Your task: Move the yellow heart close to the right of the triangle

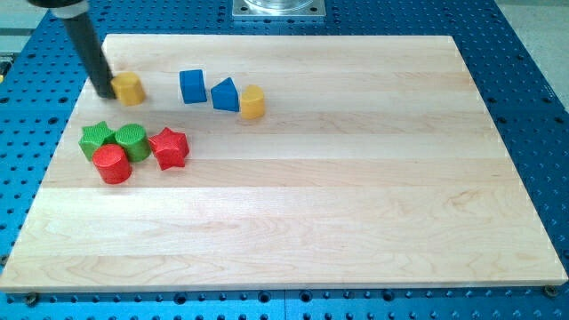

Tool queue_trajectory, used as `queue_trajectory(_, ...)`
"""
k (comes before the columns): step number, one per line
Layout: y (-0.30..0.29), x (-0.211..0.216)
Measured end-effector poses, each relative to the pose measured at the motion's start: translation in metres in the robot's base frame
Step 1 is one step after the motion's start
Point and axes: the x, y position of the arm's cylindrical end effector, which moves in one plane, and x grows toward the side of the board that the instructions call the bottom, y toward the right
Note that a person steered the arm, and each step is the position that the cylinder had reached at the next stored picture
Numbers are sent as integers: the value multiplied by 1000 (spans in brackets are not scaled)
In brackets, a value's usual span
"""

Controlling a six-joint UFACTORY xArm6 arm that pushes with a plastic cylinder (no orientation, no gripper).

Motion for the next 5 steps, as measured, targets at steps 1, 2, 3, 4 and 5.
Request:
queue_trajectory(1, 62, 16)
queue_trajectory(2, 36, 19)
queue_trajectory(3, 74, 21)
queue_trajectory(4, 73, 20)
queue_trajectory(5, 69, 69)
